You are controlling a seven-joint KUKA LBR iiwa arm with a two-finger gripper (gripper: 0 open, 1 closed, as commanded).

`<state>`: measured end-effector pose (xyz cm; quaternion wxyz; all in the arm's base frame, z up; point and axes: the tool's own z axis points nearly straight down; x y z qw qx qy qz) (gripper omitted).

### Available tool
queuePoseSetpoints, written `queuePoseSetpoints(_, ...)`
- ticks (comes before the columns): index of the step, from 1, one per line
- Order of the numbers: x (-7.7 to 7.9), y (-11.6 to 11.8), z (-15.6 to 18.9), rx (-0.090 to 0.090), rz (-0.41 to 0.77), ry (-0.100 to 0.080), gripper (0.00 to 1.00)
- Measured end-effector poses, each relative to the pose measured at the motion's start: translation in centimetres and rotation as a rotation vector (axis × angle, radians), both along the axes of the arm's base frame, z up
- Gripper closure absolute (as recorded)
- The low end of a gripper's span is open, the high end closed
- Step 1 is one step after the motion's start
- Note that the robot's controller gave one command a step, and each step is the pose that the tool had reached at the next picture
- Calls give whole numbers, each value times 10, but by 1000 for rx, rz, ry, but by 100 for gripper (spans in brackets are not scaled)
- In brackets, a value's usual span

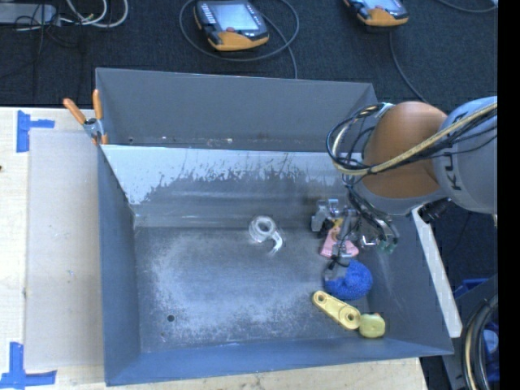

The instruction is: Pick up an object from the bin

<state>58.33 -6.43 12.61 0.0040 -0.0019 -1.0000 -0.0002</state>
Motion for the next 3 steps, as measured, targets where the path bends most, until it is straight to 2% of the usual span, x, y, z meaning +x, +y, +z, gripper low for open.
queuePoseSetpoints(1,22,10,-58,3,249,2,0)
queuePoseSetpoints(2,39,49,-49,7,569,-1,0)
queuePoseSetpoints(3,38,48,-50,7,566,0,100)
